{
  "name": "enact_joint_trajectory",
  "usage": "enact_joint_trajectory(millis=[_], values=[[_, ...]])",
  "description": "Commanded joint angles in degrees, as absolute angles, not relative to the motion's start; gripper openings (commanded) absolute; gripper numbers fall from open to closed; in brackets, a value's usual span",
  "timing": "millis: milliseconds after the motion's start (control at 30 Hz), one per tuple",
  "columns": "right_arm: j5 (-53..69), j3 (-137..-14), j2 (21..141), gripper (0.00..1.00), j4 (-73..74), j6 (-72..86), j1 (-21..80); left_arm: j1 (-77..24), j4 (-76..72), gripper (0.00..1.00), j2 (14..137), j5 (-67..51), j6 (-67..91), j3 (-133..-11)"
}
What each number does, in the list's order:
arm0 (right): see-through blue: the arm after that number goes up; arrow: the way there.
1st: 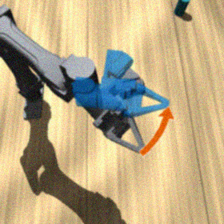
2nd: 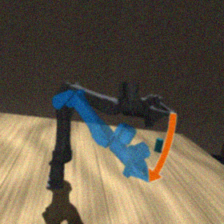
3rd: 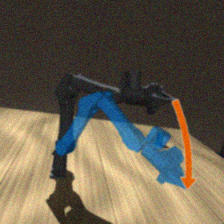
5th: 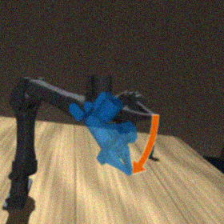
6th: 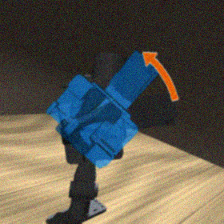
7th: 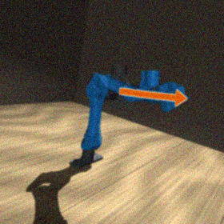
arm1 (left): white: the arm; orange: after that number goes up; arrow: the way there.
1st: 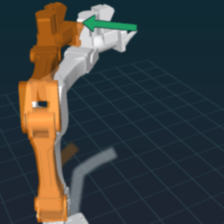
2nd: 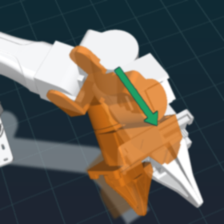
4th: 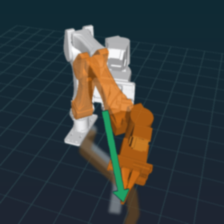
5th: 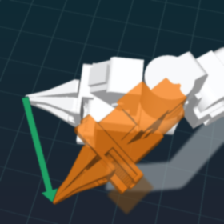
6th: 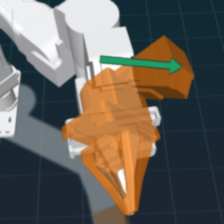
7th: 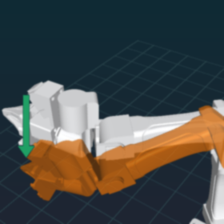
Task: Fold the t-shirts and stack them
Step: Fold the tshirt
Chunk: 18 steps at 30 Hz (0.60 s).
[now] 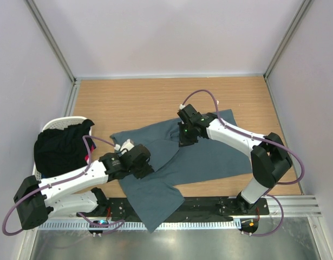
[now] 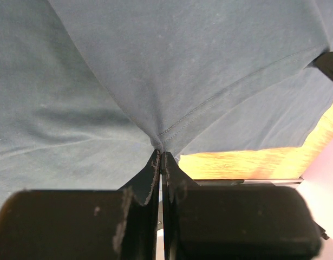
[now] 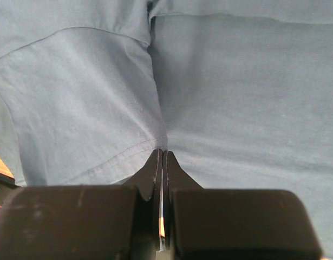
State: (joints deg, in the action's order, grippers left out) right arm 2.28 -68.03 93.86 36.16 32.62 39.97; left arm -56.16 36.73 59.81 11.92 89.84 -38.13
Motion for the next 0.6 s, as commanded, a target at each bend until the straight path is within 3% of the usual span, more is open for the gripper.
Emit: enact_joint_trajectory(millis=[0, 567], values=[[0.44, -68.03, 90.88, 0.01, 37.00, 31.73, 39.46, -57.13, 37.53, 0.00, 59.94, 14.24, 90.70, -40.34], [0.35, -67.15, 92.19, 0.01, 37.09, 30.85, 39.20, -57.22, 37.79, 0.03, 61.53, 13.53, 90.79, -40.35]])
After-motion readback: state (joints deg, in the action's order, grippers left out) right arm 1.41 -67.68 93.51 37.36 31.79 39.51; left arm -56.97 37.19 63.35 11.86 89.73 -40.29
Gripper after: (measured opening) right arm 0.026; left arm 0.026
